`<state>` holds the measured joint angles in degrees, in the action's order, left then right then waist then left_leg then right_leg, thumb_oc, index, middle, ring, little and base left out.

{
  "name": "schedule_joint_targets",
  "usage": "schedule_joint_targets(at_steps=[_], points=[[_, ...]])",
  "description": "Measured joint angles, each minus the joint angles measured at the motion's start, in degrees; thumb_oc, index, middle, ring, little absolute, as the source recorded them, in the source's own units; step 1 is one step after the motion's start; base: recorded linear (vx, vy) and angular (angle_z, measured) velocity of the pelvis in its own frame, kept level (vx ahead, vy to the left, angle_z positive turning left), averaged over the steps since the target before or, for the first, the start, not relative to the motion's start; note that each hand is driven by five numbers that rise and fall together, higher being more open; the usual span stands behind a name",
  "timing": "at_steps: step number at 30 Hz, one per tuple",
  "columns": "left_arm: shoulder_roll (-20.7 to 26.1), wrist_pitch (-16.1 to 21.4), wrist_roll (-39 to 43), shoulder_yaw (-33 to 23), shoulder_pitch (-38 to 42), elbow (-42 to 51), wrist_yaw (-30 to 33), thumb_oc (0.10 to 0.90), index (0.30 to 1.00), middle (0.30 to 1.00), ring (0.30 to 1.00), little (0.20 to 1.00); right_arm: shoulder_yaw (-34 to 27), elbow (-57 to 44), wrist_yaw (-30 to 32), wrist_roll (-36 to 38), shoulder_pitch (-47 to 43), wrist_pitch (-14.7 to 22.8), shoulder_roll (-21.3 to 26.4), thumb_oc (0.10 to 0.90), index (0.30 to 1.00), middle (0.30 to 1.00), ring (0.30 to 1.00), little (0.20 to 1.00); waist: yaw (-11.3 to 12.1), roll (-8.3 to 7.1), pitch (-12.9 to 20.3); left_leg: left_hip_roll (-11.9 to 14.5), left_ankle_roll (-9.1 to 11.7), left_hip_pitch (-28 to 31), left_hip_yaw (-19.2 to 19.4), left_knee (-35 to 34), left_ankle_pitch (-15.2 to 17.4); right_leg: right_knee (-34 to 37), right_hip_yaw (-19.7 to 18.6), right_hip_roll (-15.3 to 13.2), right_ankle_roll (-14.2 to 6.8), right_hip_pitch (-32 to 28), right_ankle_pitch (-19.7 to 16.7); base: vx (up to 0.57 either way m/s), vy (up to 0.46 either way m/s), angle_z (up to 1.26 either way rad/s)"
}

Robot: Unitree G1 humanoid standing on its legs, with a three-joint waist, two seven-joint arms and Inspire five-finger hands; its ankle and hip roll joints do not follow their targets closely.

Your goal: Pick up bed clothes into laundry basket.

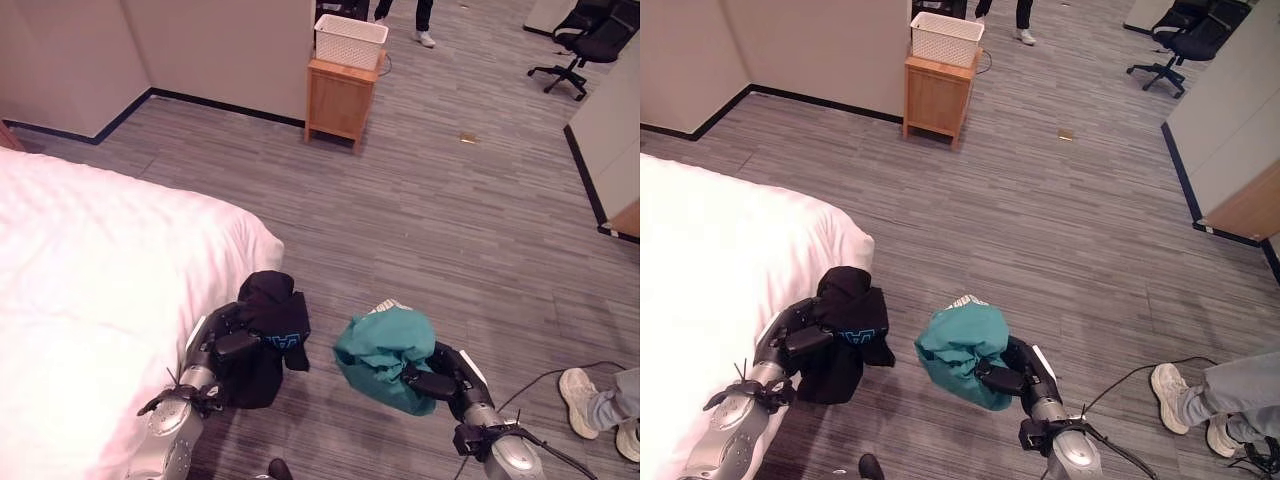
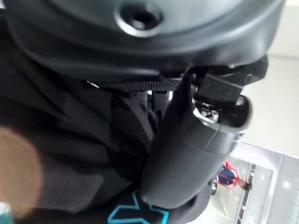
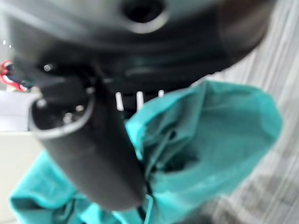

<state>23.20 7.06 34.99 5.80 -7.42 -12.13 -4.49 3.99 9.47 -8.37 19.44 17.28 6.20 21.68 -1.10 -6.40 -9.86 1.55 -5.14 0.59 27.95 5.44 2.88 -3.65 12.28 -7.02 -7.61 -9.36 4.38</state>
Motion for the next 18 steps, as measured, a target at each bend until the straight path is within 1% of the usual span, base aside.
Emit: schedule_joint_targets(at_steps=[1, 2, 3, 4, 5, 6, 8, 9, 10, 12, 15, 16, 17, 18], points=[[-0.07, -0.05, -0.02, 0.04, -1.38, -0.04, -0.06, 0.4, 0.3, 0.3, 0.3, 0.3, -0.05, 0.03, -0.41, 0.1, 0.57, -0.02, 0.25, 0.4, 0.3, 0.3, 0.3, 0.3, 0.22, -0.37, 0.25, 0.73, -0.55, -0.09, -0.2, 0.27, -0.74, -0.22, -0.5, 0.58, -0.28, 0.03, 0.28, -0.1, -0.023, -0.17], [-0.23, -0.05, -0.01, 0.46, -2.81, -0.04, -0.14, 0.4, 0.3, 0.3, 0.3, 0.3, -0.4, -0.34, -1.26, 0.36, 1.71, -0.02, 0.96, 0.4, 0.3, 0.3, 0.3, 0.3, 0.17, -0.76, 0.39, 0.98, -0.25, -0.49, -2.99, 0.86, -1.97, -0.08, -1.32, 1.21, -0.25, 0.18, 0.29, -0.13, -0.005, -0.26], [-0.49, -0.08, -0.01, 1.01, -3.16, -0.05, -0.24, 0.4, 0.3, 0.3, 0.3, 0.3, -0.91, -0.95, -1.5, 0.86, 2.48, -0.03, 1.61, 0.4, 0.3, 0.3, 0.3, 0.3, 0.14, -0.73, 0.4, 1.46, 0.3, -1.23, -6.12, 1.65, -2.42, 0.09, -1.5, 1.41, -0.21, 0.2, 0.26, -0.09, 0.057, -0.27], [-0.9, -0.13, 0.0, 1.26, -3.26, -0.07, -0.59, 0.4, 0.3, 0.3, 0.3, 0.3, -1.6, -1.21, -1.58, 1.44, 2.87, -0.03, 1.98, 0.4, 0.3, 0.3, 0.3, 0.3, -0.25, -0.62, 0.42, 1.64, 0.69, -1.43, -7.19, 1.62, -2.64, 0.09, -1.48, 1.64, -0.2, 0.25, 0.26, -0.08, 0.102, -0.04], [-1.66, -0.25, 0.03, 1.36, -3.25, -0.07, -1.12, 0.4, 0.3, 0.3, 0.3, 0.3, -2.7, -1.21, -1.57, 1.88, 3.14, -0.05, 1.99, 0.4, 0.3, 0.3, 0.3, 0.3, -1.36, -0.42, 0.52, 1.74, 0.72, -1.67, -7.18, 1.53, -2.67, 0.08, -1.33, 1.85, -0.2, 0.21, 0.26, -0.06, 0.176, 0.13], [-2.19, -0.3, 0.66, 2.35, -3.16, -0.07, -1.39, 0.4, 0.3, 0.3, 0.3, 0.3, -4.28, -1.29, -1.56, 2.11, 3.51, -0.06, 1.96, 0.4, 0.3, 0.3, 0.3, 0.3, -3.04, 0.06, 0.77, 1.88, 0.95, -1.3, -6.58, 0.59, -2.87, 0.11, -1.01, 2.07, -0.21, 0.69, 0.26, -0.04, 0.14, 0.11], [-2.58, -0.3, 0.93, 3.4, -3.16, -0.07, -1.6, 0.4, 0.3, 0.3, 0.3, 0.3, -5.8, -1.56, -1.5, 2.34, 3.43, -0.03, 1.65, 0.4, 0.3, 0.3, 0.3, 0.3, -3.79, 0.88, 1.25, 1.52, 2.15, 0.14, -5.72, -3.03, -3.64, 0.28, -1.62, 2.27, 0.09, 1.35, 0.02, 0.02, 0.104, -0.27], [-2.65, -0.65, 0.69, 3.65, -3.18, -0.26, -1.59, 0.4, 0.3, 0.3, 0.3, 0.3, -6.66, -1.46, -1.13, 3.22, 2.3, -0.01, 0.86, 0.4, 0.3, 0.3, 0.3, 0.3, -5.33, 1.8, 1.63, 1.38, 3.48, 2.01, -4.8, -7.16, -4.61, 0.56, -2.9, 2.51, 0.17, 1.45, -0.01, 0.04, 0.089, -0.43], [-2.47, -0.67, 0.56, 3.55, -3.23, -0.26, -1.57, 0.4, 0.3, 0.3, 0.3, 0.3, -6.78, -1.54, -1.05, 3.89, 2.27, 0.0, -0.07, 0.4, 0.3, 0.3, 0.3, 0.3, -6.15, 1.79, 1.65, 1.07, 3.64, 2.71, -4.55, -8.03, -4.73, 0.95, -3.17, 2.4, 0.4, 1.17, -0.16, 0.05, 0.088, -0.4], [-2.39, -0.7, 0.33, 3.45, -3.16, -0.26, -1.56, 0.4, 0.3, 0.3, 0.3, 0.3, -6.34, -1.97, -1.05, 4.56, 3.14, 0.03, -0.69, 0.4, 0.3, 0.3, 0.3, 0.3, -6.34, 1.79, 1.67, 0.52, 3.66, 4.05, -3.28, -8.84, -4.77, 0.93, -3.87, 2.2, 0.43, 0.8, -0.16, 0.04, 0.066, -0.28], [-2.66, -0.69, 0.38, 2.13, -3.07, -0.47, -1.49, 0.4, 0.3, 0.3, 0.3, 0.3, -3.8, -1.97, -1.35, 4.08, 3.73, 0.03, -0.46, 0.4, 0.3, 0.3, 0.3, 0.3, -6.06, 1.84, 1.73, -0.46, 3.36, 4.51, -2.98, -8.87, -4.56, 1.2, -4.68, 1.19, 0.45, 0.52, -0.15, 0.02, 0.036, -0.1], [-2.75, -0.7, 0.39, 0.94, -5.56, -0.69, -1.38, 0.4, 0.3, 0.3, 0.3, 0.3, -2.75, -2.53, -1.46, 3.32, 3.43, 0.03, 0.34, 0.4, 0.3, 0.3, 0.3, 0.3, -4.47, 2.74, 2.98, -1.29, 3.27, 5.03, -2.96, -9.81, -4.57, 3.85, -4.65, 0.84, 0.79, -0.63, -0.38, 0.0, 0.0, 0.0], [-2.68, -0.9, -0.24, 0.9, -5.52, -0.63, -1.28, 0.4, 0.3, 0.3, 0.3, 0.3, -2.8, -2.54, -1.67, 3.64, 3.47, -0.19, 0.37, 0.4, 0.3, 0.3, 0.3, 0.3, -4.43, 2.61, 2.97, -1.15, 3.23, 5.08, -2.9, -9.81, -4.48, 3.88, -4.12, 0.73, 0.83, -0.69, -0.49, 0.02, 0.088, 0.08], [-1.56, -2.48, -4.91, 0.95, -4.53, -0.4, -1.05, 0.4, 0.3, 0.3, 0.3, 0.3, -2.96, -2.49, -3.14, 5.84, 3.79, -2.1, 0.51, 0.4, 0.3, 0.3, 0.3, 0.3, -4.25, 2.33, 2.85, -0.69, 3.27, 5.39, -3.04, -9.87, -4.44, 3.91, -0.73, 0.93, 1.33, -1.27, -1.24, 0.03, 0.128, 0.12]])
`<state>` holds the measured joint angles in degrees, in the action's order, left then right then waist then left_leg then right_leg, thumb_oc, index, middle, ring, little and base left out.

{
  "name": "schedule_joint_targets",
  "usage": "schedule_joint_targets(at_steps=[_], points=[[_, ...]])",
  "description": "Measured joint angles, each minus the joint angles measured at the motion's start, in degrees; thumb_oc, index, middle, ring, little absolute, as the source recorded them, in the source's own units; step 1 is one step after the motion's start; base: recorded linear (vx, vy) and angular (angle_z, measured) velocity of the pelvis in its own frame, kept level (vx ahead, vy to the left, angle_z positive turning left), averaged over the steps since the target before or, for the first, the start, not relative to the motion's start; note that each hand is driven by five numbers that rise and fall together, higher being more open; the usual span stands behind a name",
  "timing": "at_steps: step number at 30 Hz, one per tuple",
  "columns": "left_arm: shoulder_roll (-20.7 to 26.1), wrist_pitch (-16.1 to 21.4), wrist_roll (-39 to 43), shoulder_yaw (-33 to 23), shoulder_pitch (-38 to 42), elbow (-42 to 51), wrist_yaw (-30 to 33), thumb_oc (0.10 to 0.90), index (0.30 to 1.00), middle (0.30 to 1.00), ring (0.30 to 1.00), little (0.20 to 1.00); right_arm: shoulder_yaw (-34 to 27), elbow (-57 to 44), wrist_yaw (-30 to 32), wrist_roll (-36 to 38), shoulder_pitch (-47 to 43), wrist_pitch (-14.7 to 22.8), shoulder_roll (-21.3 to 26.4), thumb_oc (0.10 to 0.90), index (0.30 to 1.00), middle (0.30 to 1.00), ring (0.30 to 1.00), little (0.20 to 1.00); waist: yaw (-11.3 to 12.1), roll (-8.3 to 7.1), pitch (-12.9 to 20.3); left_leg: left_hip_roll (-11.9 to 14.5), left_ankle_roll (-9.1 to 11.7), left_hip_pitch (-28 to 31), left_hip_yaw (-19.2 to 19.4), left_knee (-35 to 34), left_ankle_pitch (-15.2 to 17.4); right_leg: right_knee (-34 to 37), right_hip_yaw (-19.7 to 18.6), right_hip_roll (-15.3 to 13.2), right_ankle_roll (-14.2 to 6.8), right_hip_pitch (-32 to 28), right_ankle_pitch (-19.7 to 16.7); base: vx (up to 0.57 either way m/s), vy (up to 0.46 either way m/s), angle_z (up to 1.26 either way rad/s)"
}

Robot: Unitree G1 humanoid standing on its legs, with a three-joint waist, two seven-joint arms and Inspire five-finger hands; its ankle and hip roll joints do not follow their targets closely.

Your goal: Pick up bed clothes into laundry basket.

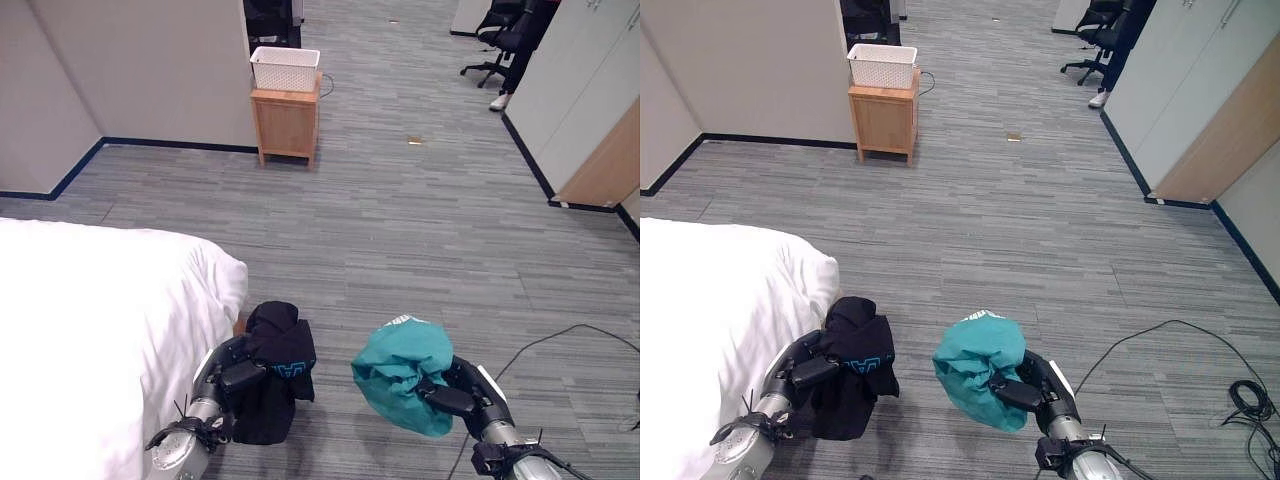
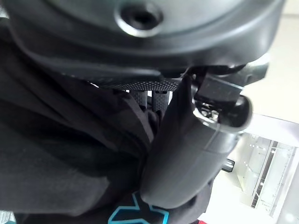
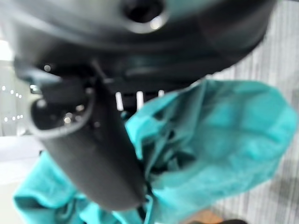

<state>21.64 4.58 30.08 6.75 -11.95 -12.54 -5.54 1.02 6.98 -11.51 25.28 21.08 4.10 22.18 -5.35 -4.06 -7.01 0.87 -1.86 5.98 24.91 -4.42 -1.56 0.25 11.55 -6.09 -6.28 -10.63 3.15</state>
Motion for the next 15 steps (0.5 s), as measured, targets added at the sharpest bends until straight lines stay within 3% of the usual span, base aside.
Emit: schedule_joint_targets(at_steps=[2, 8, 11, 15], points=[[2.16, -1.72, -3.82, -0.27, 1.03, -0.15, 0.1, 0.4, 0.3, 0.3, 0.3, 0.3, 0.45, 0.02, -1.05, 0.03, 0.24, -2.19, -0.21, 0.4, 0.3, 0.3, 0.3, 0.3, 0.44, -1.38, -0.24, 0.89, 0.41, 1.76, 0.14, -0.6, -0.17, -0.61, 2.39, 0.82, -0.07, -0.83, -0.32, 0.04, 0.126, 0.06], [4.02, -2.79, -4.38, -2.91, -2.3, 0.01, -0.18, 0.4, 0.3, 0.3, 0.3, 0.3, 0.84, -0.02, -3.24, 1.64, 2.2, -2.53, -0.98, 0.4, 0.3, 0.3, 0.3, 0.3, 1.54, -5.04, 1.46, 2.16, 1.2, 2.76, 1.15, -0.62, 0.3, -2.24, 2.74, 1.71, -0.08, -0.64, -0.33, 0.05, 0.088, -0.12], [4.0, -3.31, -4.38, -2.78, -3.11, 0.01, -0.4, 0.4, 0.3, 0.3, 0.3, 0.3, 0.99, 0.0, -4.07, 1.21, 3.05, -2.83, -0.98, 0.4, 0.3, 0.3, 0.3, 0.3, 1.56, -5.64, 1.28, 2.09, 1.13, 2.85, 1.37, -0.61, 0.4, -2.37, 3.15, 1.6, -0.1, -0.29, -0.35, 0.04, 0.082, -0.04], [4.16, -3.66, -4.39, -2.63, -2.67, 0.01, -0.38, 0.4, 0.3, 0.3, 0.3, 0.3, 1.07, 0.0, -4.55, 0.17, 2.66, -3.17, -0.91, 0.4, 0.3, 0.3, 0.3, 0.3, 1.49, -5.33, 0.99, 2.15, 1.06, 2.71, 2.92, -0.61, 0.53, -2.31, 2.6, 1.59, -0.37, 0.76, -0.9, 0.03, 0.087, -0.18]])
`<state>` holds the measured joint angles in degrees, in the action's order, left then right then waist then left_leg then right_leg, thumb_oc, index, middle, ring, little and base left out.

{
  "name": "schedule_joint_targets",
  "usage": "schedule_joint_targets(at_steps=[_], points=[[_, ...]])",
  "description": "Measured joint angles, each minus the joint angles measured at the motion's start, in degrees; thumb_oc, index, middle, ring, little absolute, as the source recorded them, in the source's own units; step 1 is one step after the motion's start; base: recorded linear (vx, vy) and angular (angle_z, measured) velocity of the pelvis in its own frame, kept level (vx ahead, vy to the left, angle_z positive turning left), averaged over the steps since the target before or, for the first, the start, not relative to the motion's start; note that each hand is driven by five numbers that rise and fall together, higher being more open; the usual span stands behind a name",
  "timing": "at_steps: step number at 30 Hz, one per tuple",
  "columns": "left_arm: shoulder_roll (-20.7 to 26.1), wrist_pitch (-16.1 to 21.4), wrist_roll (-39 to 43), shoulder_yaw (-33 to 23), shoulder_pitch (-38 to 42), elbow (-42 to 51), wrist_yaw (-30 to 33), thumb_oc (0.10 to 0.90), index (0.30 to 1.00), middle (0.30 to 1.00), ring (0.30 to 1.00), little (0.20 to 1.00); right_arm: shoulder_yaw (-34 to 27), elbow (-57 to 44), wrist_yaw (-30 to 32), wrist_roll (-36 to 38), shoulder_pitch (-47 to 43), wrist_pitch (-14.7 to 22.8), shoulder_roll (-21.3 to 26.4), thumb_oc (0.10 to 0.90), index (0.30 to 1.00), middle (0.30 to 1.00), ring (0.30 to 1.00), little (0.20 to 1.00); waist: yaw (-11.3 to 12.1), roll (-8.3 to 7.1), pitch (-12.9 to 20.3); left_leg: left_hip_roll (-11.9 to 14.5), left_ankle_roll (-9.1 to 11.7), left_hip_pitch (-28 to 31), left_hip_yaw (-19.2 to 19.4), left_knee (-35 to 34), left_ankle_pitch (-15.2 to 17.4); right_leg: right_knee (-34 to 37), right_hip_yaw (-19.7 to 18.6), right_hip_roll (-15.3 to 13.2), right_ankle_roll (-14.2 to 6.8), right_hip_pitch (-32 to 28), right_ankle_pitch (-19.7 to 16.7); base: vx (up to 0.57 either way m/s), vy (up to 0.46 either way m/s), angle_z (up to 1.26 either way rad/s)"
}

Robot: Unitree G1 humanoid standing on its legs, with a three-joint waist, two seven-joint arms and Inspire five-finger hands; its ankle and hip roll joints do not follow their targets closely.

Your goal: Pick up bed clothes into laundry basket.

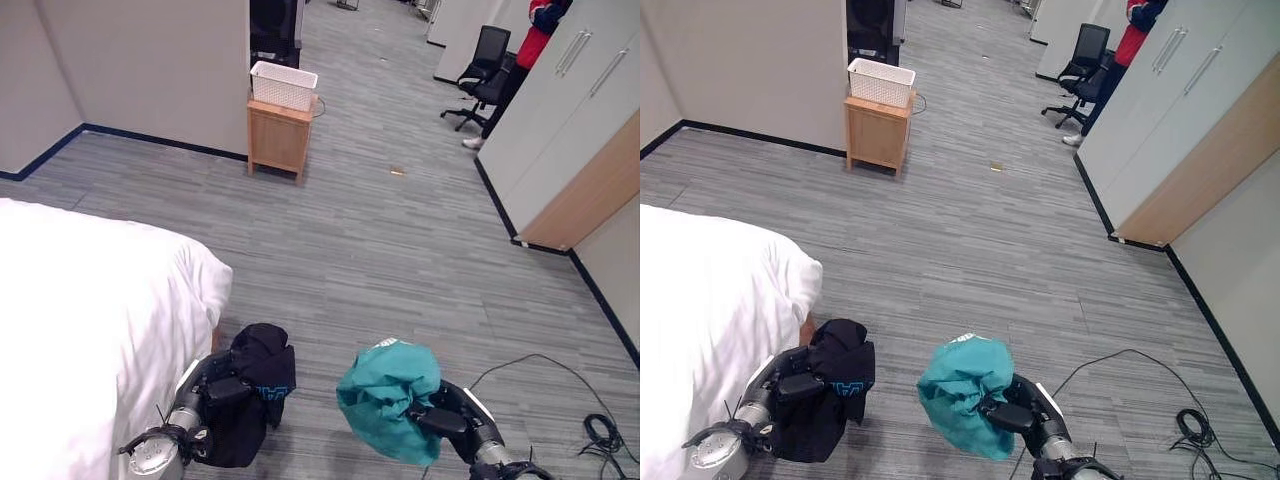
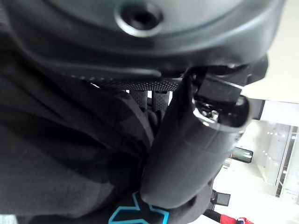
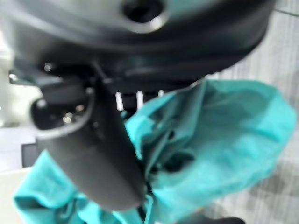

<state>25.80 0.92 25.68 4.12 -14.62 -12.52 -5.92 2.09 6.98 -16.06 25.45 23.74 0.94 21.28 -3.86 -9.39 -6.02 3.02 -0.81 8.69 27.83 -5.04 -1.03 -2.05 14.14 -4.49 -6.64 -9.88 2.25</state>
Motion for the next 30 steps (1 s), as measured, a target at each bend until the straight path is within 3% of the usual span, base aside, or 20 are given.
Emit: schedule_joint_targets(at_steps=[5, 7, 10, 11, 12, 13, 14, 16, 18, 19, 20, 22, 24, 25, 26, 27, 28, 29, 30], points=[[0.9, 0.3, -0.04, -0.51, 1.82, 0.21, 0.09, 0.4, 0.3, 0.3, 0.3, 0.3, -0.36, -0.18, 0.03, -1.74, -1.61, 0.0, 1.25, 0.4, 0.3, 0.3, 0.3, 0.3, -0.32, 1.32, -1.18, 0.2, -0.21, -0.54, 2.72, -0.04, 0.29, -1.45, -0.41, -0.18, 0.08, 2.68, -0.57, 0.04, 0.148, -0.32], [0.34, 0.31, -0.03, -1.62, 1.98, -0.11, 0.3, 0.4, 0.3, 0.3, 0.3, 0.3, -0.83, -0.39, 0.05, -1.94, -1.68, 0.0, 2.03, 0.4, 0.3, 0.3, 0.3, 0.3, -0.45, 2.74, -2.23, 0.28, -0.51, -0.6, 3.43, -0.07, 0.78, -4.36, -0.31, -0.37, -0.01, 4.42, -0.58, 0.03, 0.23, -0.29], [-0.63, 0.65, -0.03, -2.45, 2.17, -0.3, 0.58, 0.4, 0.3, 0.3, 0.3, 0.3, -3.14, -0.65, 0.22, -2.62, -1.9, -0.01, 2.8, 0.4, 0.3, 0.3, 0.3, 0.3, -0.63, 5.46, -5.08, 0.66, -1.26, -0.06, 4.06, 0.03, 1.03, -16.06, 0.38, -1.63, -0.75, 10.03, -0.15, 0.04, 0.244, -0.13], [-0.73, 0.64, -0.03, -2.97, 2.1, -0.42, 0.73, 0.4, 0.3, 0.3, 0.3, 0.3, -4.34, -0.97, 0.25, -2.71, -2.21, -0.01, 2.86, 0.4, 0.3, 0.3, 0.3, 0.3, -1.45, 5.97, -6.84, 0.27, -2.21, 0.68, 4.0, 0.6, 2.03, -25.13, 0.38, -3.67, -1.56, 13.51, -0.11, 0.06, 0.196, 0.01], [-0.6, 0.59, -0.04, -3.01, 2.06, -0.48, 1.01, 0.4, 0.3, 0.3, 0.3, 0.3, -4.78, -1.13, 0.27, -2.72, -2.17, -0.01, 2.89, 0.4, 0.3, 0.3, 0.3, 0.3, -1.88, 5.96, -7.46, -0.1, -2.15, 1.32, 3.87, 0.73, 2.01, -29.76, 0.61, -5.23, -2.31, 15.54, -0.04, 0.11, 0.133, 0.03], [-0.61, 0.64, 0.0, -3.48, 1.89, -0.54, 1.82, 0.4, 0.3, 0.3, 0.3, 0.3, -5.05, -1.06, 0.26, -2.72, -1.2, 0.02, 2.74, 0.4, 0.3, 0.3, 0.3, 0.3, -2.51, 5.94, -8.39, -1.22, -4.28, 2.22, 3.51, 1.27, 4.06, -36.79, -0.54, -7.1, -3.2, 18.98, -1.71, 0.17, 0.051, 0.04], [-0.8, 0.64, -0.03, -4.14, 1.9, -0.8, 2.23, 0.4, 0.3, 0.3, 0.3, 0.3, -5.04, -1.14, 0.25, -2.73, -1.54, 0.01, 2.68, 0.4, 0.3, 0.3, 0.3, 0.3, -2.89, 6.06, -9.12, -1.33, -4.52, 2.73, 3.56, 1.39, 4.84, -40.3, -0.18, -8.56, -4.29, 20.97, -0.94, 0.24, -0.01, -0.08], [-0.81, 0.63, -0.09, -5.04, 1.95, -0.96, 2.9, 0.4, 0.3, 0.3, 0.3, 0.3, -4.73, -1.26, 0.21, -2.73, -1.59, 0.02, 2.71, 0.4, 0.3, 0.3, 0.3, 0.3, -3.32, 6.99, -9.8, -1.87, -3.68, 3.12, 4.29, 1.55, 5.77, -36.94, 0.69, -10.56, -4.17, 25.16, -0.55, 0.24, -0.078, -0.14], [-1.38, 0.66, -0.06, -5.76, 2.34, -1.01, 3.07, 0.4, 0.3, 0.3, 0.3, 0.3, -4.33, -1.08, 0.16, -2.73, -0.86, 0.01, 2.63, 0.4, 0.3, 0.3, 0.3, 0.3, -4.45, 7.47, -9.98, -2.98, -2.26, 3.58, 4.21, 2.41, 6.09, -25.17, 2.71, -12.48, -3.47, 27.25, -1.43, 0.35, -0.217, 0.01], [-2.26, 0.81, 0.0, -6.51, 2.56, -1.02, 3.11, 0.4, 0.3, 0.3, 0.3, 0.3, -3.83, -0.94, 0.25, -2.7, -0.44, 0.14, 2.69, 0.4, 0.3, 0.3, 0.3, 0.3, -4.84, 7.36, -9.77, -3.43, -1.02, 3.33, 3.85, 3.06, 7.52, -20.3, 2.7, -13.07, -4.25, 28.5, -2.5, 0.3, -0.226, 0.25], [-2.91, 1.59, 0.09, -6.21, 4.22, -2.62, 3.36, 0.4, 0.3, 0.3, 0.3, 0.3, -3.17, -0.85, 0.24, -2.77, -0.04, 0.04, 2.41, 0.4, 0.3, 0.3, 0.3, 0.3, -5.17, 6.94, -9.38, -3.85, -0.41, 3.0, 2.98, 3.95, 8.33, -7.74, 2.92, -13.01, -3.84, 27.7, -4.24, 0.44, -0.3, 0.3], [-3.2, 1.67, 0.09, -4.57, 7.11, -5.69, 4.26, 0.4, 0.3, 0.3, 0.3, 0.3, -1.84, -0.83, 0.24, -2.74, -0.65, 0.03, 1.68, 0.4, 0.3, 0.3, 0.3, 0.3, -6.38, 6.94, -9.26, -3.85, 1.07, 3.91, 1.25, 4.86, 9.49, 3.38, 2.73, -12.44, -3.02, 27.37, -7.37, 0.54, -0.33, 0.55], [-5.21, 1.66, 0.11, -0.3, 7.77, -8.52, 4.59, 0.4, 0.3, 0.3, 0.3, 0.3, -1.04, -0.88, 0.33, -2.7, -0.82, -0.02, 1.25, 0.4, 0.3, 0.3, 0.3, 0.3, -7.01, 8.33, -7.12, -1.37, 5.11, 8.18, -0.13, 5.41, 12.0, -5.26, 3.04, -10.99, -0.62, 25.55, -8.88, 0.44, -0.319, 0.62], [-5.91, 1.67, 0.17, 2.02, 7.85, -9.86, 4.51, 0.4, 0.3, 0.3, 0.3, 0.3, -0.67, -0.56, 0.45, -2.68, -1.38, -0.02, 1.38, 0.4, 0.3, 0.3, 0.3, 0.3, -7.18, 8.9, -5.36, 0.81, 7.25, 8.55, -1.07, 9.49, 13.13, -7.21, 1.91, -8.82, 1.57, 23.75, -10.87, 0.35, -0.455, 0.36], [-7.74, 1.66, 0.19, 3.27, 8.64, -11.48, 4.51, 0.4, 0.3, 0.3, 0.3, 0.3, -0.58, 0.45, 1.01, -2.66, -3.07, -0.02, 1.81, 0.4, 0.3, 0.3, 0.3, 0.3, -7.65, 10.36, -4.98, 4.53, 8.4, 6.45, -1.71, 17.21, 14.17, -9.21, 1.97, -7.6, 3.55, 23.24, -9.79, 0.33, -0.514, 0.19], [-9.56, 1.72, 0.45, 4.52, 8.82, -11.72, 4.35, 0.4, 0.3, 0.3, 0.3, 0.3, -0.84, 0.5, 1.5, -2.35, -5.3, 0.49, 2.87, 0.4, 0.3, 0.3, 0.3, 0.3, -6.76, 12.38, -4.33, 8.11, 8.73, 2.48, -2.2, 25.54, 12.82, -10.28, 3.06, -5.09, 5.12, 22.52, -7.4, 0.44, -0.695, 0.03], [-11.63, 1.3, 2.41, 5.33, 11.2, -12.94, 4.61, 0.4, 0.3, 0.3, 0.3, 0.3, -1.97, 2.61, 2.08, -1.1, -8.53, 1.43, 2.99, 0.4, 0.3, 0.3, 0.3, 0.3, -5.92, 12.71, -4.69, 13.05, 11.28, -4.17, -7.03, 40.84, 6.51, -13.95, 3.5, -3.68, 8.3, 22.08, -2.54, 0.32, -0.514, -0.09], [-11.85, 1.2, 3.02, 6.47, 12.15, -12.44, 4.64, 0.4, 0.3, 0.3, 0.3, 0.3, -3.1, 2.61, 2.58, -1.07, -8.16, 1.27, 3.11, 0.4, 0.3, 0.3, 0.3, 0.3, -4.54, 12.17, -5.13, 17.4, 7.71, -9.82, -8.06, 51.96, -3.71, -13.69, 4.02, -2.36, 9.17, 19.86, -0.76, 0.27, -0.407, -0.16], [-11.8, 1.21, 3.33, 6.65, 11.79, -11.55, 4.33, 0.4, 0.3, 0.3, 0.3, 0.3, -3.25, 2.51, 3.07, -1.04, -8.33, 1.26, 3.5, 0.4, 0.3, 0.3, 0.3, 0.3, -3.45, 11.6, -5.39, 19.13, 9.49, -11.62, -10.39, 56.4, -11.02, -12.79, 4.12, -1.34, 10.08, 17.54, -0.08, 0.35, -0.4, -0.34]])
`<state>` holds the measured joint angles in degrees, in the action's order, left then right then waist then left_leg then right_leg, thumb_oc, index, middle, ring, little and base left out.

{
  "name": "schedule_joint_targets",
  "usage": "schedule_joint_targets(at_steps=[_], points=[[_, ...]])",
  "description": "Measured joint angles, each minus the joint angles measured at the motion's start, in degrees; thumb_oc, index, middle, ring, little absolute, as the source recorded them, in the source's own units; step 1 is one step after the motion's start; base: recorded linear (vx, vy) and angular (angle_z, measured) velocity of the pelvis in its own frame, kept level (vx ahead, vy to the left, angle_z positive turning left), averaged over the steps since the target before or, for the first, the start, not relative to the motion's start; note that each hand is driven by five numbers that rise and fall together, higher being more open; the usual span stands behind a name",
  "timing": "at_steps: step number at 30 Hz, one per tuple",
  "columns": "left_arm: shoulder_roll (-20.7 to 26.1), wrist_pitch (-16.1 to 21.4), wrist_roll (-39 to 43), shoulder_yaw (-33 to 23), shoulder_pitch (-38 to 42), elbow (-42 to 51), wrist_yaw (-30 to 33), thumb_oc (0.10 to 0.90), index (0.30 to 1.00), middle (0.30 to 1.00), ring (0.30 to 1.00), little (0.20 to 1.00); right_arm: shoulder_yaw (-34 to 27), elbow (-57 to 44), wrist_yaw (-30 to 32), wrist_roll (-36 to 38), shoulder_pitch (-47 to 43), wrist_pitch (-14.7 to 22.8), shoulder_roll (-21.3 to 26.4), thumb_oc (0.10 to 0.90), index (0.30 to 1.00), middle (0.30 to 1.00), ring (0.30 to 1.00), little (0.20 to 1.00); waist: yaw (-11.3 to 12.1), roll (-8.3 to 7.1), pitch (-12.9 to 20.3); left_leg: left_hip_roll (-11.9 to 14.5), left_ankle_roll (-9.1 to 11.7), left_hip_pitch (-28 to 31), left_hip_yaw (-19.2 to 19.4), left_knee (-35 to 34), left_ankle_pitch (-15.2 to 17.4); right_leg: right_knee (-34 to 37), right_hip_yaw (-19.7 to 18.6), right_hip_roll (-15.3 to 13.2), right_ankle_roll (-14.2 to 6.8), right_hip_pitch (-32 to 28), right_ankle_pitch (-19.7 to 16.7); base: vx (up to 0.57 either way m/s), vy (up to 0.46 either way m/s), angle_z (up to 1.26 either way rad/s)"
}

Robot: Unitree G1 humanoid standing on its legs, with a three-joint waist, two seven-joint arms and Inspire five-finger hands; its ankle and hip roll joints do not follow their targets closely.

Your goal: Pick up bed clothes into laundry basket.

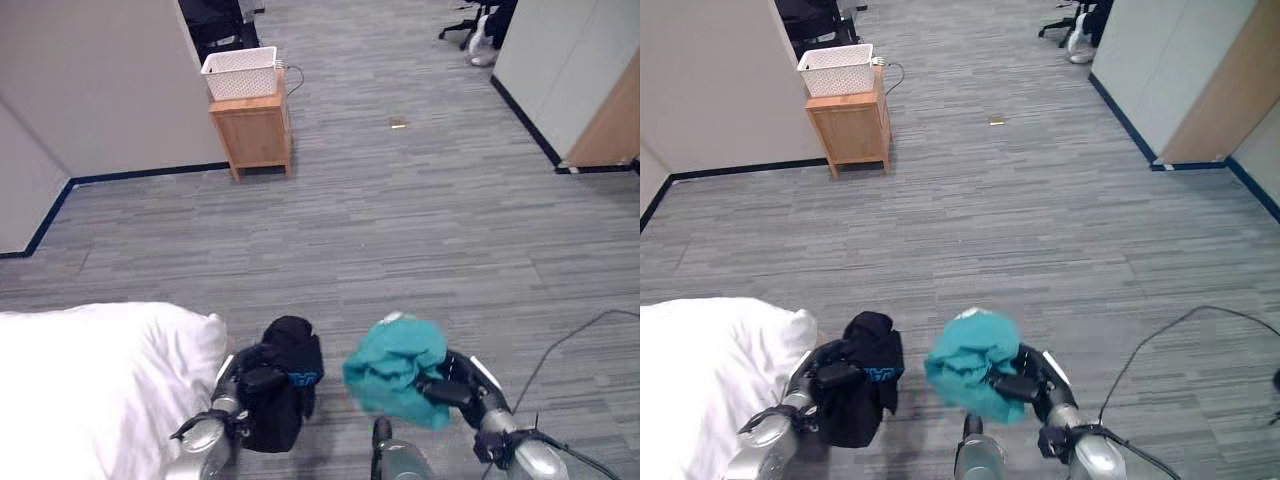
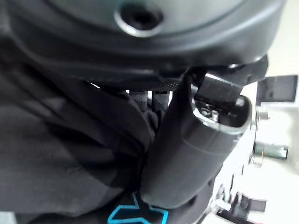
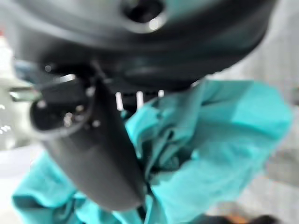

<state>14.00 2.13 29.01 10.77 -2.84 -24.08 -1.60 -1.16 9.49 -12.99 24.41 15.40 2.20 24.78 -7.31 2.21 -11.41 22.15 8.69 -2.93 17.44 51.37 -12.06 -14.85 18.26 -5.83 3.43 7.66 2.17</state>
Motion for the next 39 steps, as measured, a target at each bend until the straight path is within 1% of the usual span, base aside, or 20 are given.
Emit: schedule_joint_targets(at_steps=[1, 3, 6, 10, 12, 14, 15, 16, 18, 20, 23, 24, 27, 29, 31, 33, 35, 37, 38, 39], points=[[0.67, 0.11, 0.21, -0.01, -0.01, 1.8, -0.15, 0.4, 0.3, 0.3, 0.3, 0.3, -0.67, -0.07, 1.47, 0.8, -1.19, 0.11, 0.2, 0.4, 0.3, 0.3, 0.3, 0.3, 0.68, -2.14, -0.95, 0.58, 1.73, -4.07, -1.02, 6.01, 2.85, 3.09, 0.06, 1.11, 1.26, -5.56, 0.92, 0.27, -0.268, -0.29], [1.09, 0.35, 0.6, -0.03, 1.52, 2.17, -0.16, 0.4, 0.3, 0.3, 0.3, 0.3, -1.14, -0.29, 3.02, 1.3, -2.13, 0.38, 0.64, 0.4, 0.3, 0.3, 0.3, 0.3, 0.51, -5.27, -0.99, -0.83, 0.12, -7.73, 4.57, 2.56, 7.65, 7.85, 0.02, 1.1, 1.24, -10.02, 0.92, 0.35, -0.21, -0.06], [1.32, 0.65, 1.41, -0.05, 2.62, 2.15, -0.05, 0.4, 0.3, 0.3, 0.3, 0.3, -2.17, -0.03, 3.91, 1.54, -2.79, 0.78, 0.64, 0.4, 0.3, 0.3, 0.3, 0.3, 2.2, -6.5, -1.39, -2.9, -1.58, -11.69, 10.59, -9.36, 9.25, 12.11, -1.46, 3.02, -0.42, -15.86, 1.73, 0.3, -0.041, -0.29], [1.59, 0.74, 1.42, 0.27, 2.53, 0.62, 0.23, 0.4, 0.3, 0.3, 0.3, 0.3, 0.24, 1.41, 4.61, 1.63, -2.38, 1.23, 1.14, 0.4, 0.3, 0.3, 0.3, 0.3, 3.37, -4.86, -0.33, -9.68, -5.52, -13.53, 11.73, -35.51, 7.08, 12.68, -1.32, 5.6, -4.3, -20.66, 4.12, 0.34, 0.032, -0.46], [1.59, 0.72, 1.37, 0.27, 2.32, -0.93, 0.86, 0.4, 0.3, 0.3, 0.3, 0.3, 2.25, 1.39, 4.52, 1.61, -1.7, 1.24, 1.37, 0.4, 0.3, 0.3, 0.3, 0.3, 3.37, -4.24, -0.01, -11.16, -7.79, -13.4, 14.31, -39.08, 6.61, 15.19, -1.2, 6.18, -5.98, -24.69, 5.36, 0.36, -0.061, -0.52], [1.0, 0.67, 1.32, 0.43, 1.15, -2.03, 1.07, 0.4, 0.3, 0.3, 0.3, 0.3, 3.33, 1.39, 4.43, 1.59, 0.61, 1.15, 1.83, 0.4, 0.3, 0.3, 0.3, 0.3, 2.59, -2.09, 0.98, -12.16, -11.79, -9.88, 22.61, -42.14, 8.44, 15.32, -1.3, 7.86, -7.85, -28.72, 7.66, 0.62, -0.026, -0.48], [1.57, 0.66, 1.33, -0.05, 0.57, -2.11, 1.05, 0.4, 0.3, 0.3, 0.3, 0.3, 4.18, 1.86, 4.69, 1.53, 0.82, 0.75, 1.22, 0.4, 0.3, 0.3, 0.3, 0.3, 2.61, -2.31, 1.43, -12.7, -17.1, -7.91, 23.53, -42.8, 6.27, 14.79, -1.48, 7.56, -7.97, -30.32, 9.11, 0.55, 0.063, -0.47], [2.67, 0.47, 1.13, -0.63, 0.68, -2.4, 1.43, 0.4, 0.3, 0.3, 0.3, 0.3, 6.66, 2.05, 4.63, 1.33, 0.78, 0.42, 1.22, 0.4, 0.3, 0.3, 0.3, 0.3, 2.73, -4.86, 2.23, -14.86, -17.68, -6.72, 24.45, -41.6, 7.86, 12.41, -1.22, 4.61, -8.5, -30.04, 9.87, 0.57, 0.045, -0.43], [3.28, 0.52, 0.72, -0.68, 1.7, -2.14, 1.23, 0.4, 0.3, 0.3, 0.3, 0.3, 7.22, 2.0, 4.35, 1.26, 0.75, 0.42, 1.3, 0.4, 0.3, 0.3, 0.3, 0.3, 2.87, -5.6, 2.39, -16.78, -18.19, -5.89, 23.68, -42.65, 8.57, 8.49, -0.89, 2.29, -8.53, -28.61, 9.58, 0.43, 0.087, 0.0], [3.01, 0.62, 0.4, -1.37, 2.78, -1.82, 1.28, 0.4, 0.3, 0.3, 0.3, 0.3, 7.19, 2.01, 4.45, 1.14, 1.06, 0.41, 0.96, 0.4, 0.3, 0.3, 0.3, 0.3, 3.66, -6.03, 2.46, -21.23, -17.65, -2.52, 21.82, -45.62, 9.88, -8.11, -0.41, -2.1, -9.65, -23.67, 9.37, 0.46, 0.206, 0.48], [1.43, 0.71, 3.33, -3.77, 2.87, -1.51, 2.31, 0.4, 0.3, 0.3, 0.3, 0.3, 6.72, 0.52, 4.46, 1.17, 1.58, 0.47, 0.6, 0.4, 0.3, 0.3, 0.3, 0.3, 3.6, -6.97, 3.0, -27.6, -18.84, 3.91, 17.68, -49.22, 12.92, -38.41, -2.13, -13.07, -12.85, -11.69, 3.01, 0.35, 0.091, 0.82], [1.54, 1.37, 4.64, -5.51, 3.18, -0.53, 3.14, 0.4, 0.3, 0.3, 0.3, 0.3, 6.73, 0.34, 4.43, 1.12, -0.33, 0.49, 0.37, 0.4, 0.3, 0.3, 0.3, 0.3, 4.68, -6.8, 2.47, -28.63, -19.28, 4.73, 16.02, -48.3, 15.68, -44.33, -6.33, -14.42, -13.11, -4.11, 2.97, 0.45, -0.039, 0.7], [2.54, 1.77, 4.69, -6.4, 5.59, 0.61, 6.0, 0.4, 0.3, 0.3, 0.3, 0.3, 6.03, 0.02, 4.59, 1.03, -4.62, 0.5, 1.67, 0.4, 0.3, 0.3, 0.3, 0.3, 2.76, -2.82, -0.74, -27.43, -17.71, 7.85, 10.27, -48.38, 15.96, -46.88, -9.55, -12.44, -10.43, 7.8, 8.11, 0.32, -0.083, 1.03], [3.41, 2.43, 4.68, -7.12, 5.62, 1.62, 6.34, 0.4, 0.3, 0.3, 0.3, 0.3, 5.81, -0.23, 4.57, 1.02, -6.19, 0.49, 2.2, 0.4, 0.3, 0.3, 0.3, 0.3, 3.25, -2.07, -1.39, -26.73, -17.16, 9.57, 9.12, -48.66, 16.31, -42.66, -9.13, -13.1, -10.5, 13.52, 8.19, 0.47, -0.226, 0.75], [3.15, 3.66, 4.74, -8.12, 5.59, 3.14, 7.13, 0.4, 0.3, 0.3, 0.3, 0.3, 5.07, -2.39, 4.68, 1.13, -6.6, 0.71, 3.28, 0.4, 0.3, 0.3, 0.3, 0.3, 2.43, -0.72, -2.21, -24.9, -15.06, 10.16, 3.87, -47.9, 19.13, -25.33, -9.47, -12.77, -9.43, 16.35, 7.5, 0.28, -0.226, 1.09], [3.26, 4.52, 4.87, -8.72, 5.41, 3.15, 7.35, 0.4, 0.3, 0.3, 0.3, 0.3, 5.21, -2.65, 4.59, 1.17, -7.53, 1.12, 3.93, 0.4, 0.3, 0.3, 0.3, 0.3, 2.26, -0.66, -3.05, -22.96, -12.02, 12.7, 1.45, -48.84, 19.23, -9.82, -12.49, -12.06, -9.59, 19.43, 1.54, 0.49, -0.36, 1.05], [3.54, 4.93, 5.29, -8.58, 3.4, 2.46, 7.27, 0.4, 0.3, 0.3, 0.3, 0.3, 4.82, -2.81, 4.28, 1.15, -4.63, 1.45, 3.29, 0.4, 0.3, 0.3, 0.3, 0.3, 1.48, -1.75, -2.1, -18.09, -5.22, 17.42, -1.52, -50.58, 22.59, 5.63, -15.38, -9.94, -11.68, 13.74, -6.54, 0.66, -0.437, 1.36], [2.19, 4.91, 5.12, -7.86, 3.34, 3.24, 6.43, 0.4, 0.3, 0.3, 0.3, 0.3, 1.49, 0.09, 4.1, 1.13, -5.21, 1.38, 2.51, 0.4, 0.3, 0.3, 0.3, 0.3, 1.32, -0.18, -2.58, -15.42, 0.03, 16.85, -3.53, -49.09, 24.35, -2.24, -12.73, -8.58, -11.06, 15.93, -6.02, 0.63, -0.546, 1.11], [1.0, 4.89, 5.03, -6.94, 3.04, 4.34, 5.63, 0.4, 0.3, 0.3, 0.3, 0.3, -1.54, 1.35, 3.84, 0.8, -6.07, 0.29, 3.2, 0.4, 0.3, 0.3, 0.3, 0.3, 1.44, -0.05, -3.51, -16.09, -0.13, 15.83, -3.0, -44.92, 18.49, -8.02, -8.9, -8.99, -8.21, 16.61, -1.24, 0.44, -0.496, 0.94], [0.38, 4.89, 4.6, -6.94, 2.73, 4.41, 4.87, 0.4, 0.3, 0.3, 0.3, 0.3, -2.39, 2.07, 3.71, 0.59, -6.18, -0.13, 3.57, 0.4, 0.3, 0.3, 0.3, 0.3, 0.72, -0.42, -3.98, -14.64, -0.04, 15.78, -1.66, -43.36, 17.29, -11.04, -7.37, -9.35, -6.59, 15.82, 1.01, 0.59, -0.731, 0.89]])
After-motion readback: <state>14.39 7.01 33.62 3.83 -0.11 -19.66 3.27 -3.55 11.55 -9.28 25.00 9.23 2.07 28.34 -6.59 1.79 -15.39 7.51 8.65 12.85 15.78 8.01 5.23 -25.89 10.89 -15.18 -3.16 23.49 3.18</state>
